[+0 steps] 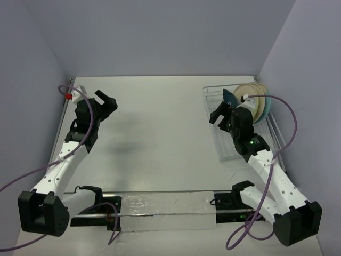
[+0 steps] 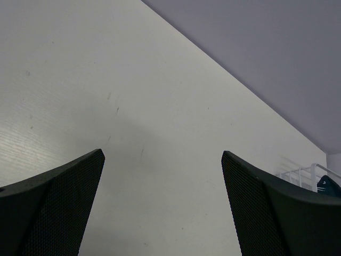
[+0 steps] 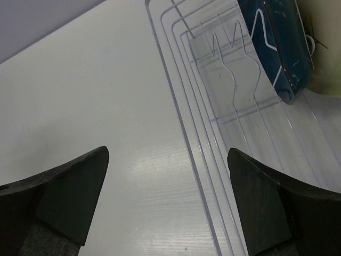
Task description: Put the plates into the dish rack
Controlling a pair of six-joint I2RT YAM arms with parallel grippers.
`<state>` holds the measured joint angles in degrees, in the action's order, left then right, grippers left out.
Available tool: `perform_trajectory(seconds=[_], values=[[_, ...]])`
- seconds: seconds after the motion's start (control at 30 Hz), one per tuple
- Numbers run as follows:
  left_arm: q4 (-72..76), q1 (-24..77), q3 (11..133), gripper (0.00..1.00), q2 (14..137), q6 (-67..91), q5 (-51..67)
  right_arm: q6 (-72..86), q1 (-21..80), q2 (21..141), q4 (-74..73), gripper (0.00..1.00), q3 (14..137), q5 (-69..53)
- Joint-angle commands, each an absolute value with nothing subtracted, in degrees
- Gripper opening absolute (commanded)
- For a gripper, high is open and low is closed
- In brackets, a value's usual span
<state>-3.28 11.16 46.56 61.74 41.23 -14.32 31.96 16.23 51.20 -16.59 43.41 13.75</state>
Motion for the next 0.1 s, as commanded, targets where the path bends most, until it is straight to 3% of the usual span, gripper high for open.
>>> perform_trajectory(seconds=[0.0, 0.07], values=[[-1.0, 11.2, 46.0, 0.99, 59.5, 40.4, -15.7, 32.6, 16.2, 49.0, -13.2, 1.00, 41.9, 17.3], [-1.0, 11.2, 46.0, 0.99, 59.5, 40.4, -15.8, 32.7, 16.2, 48.9, -13.0, 1.00, 41.4, 18.5]])
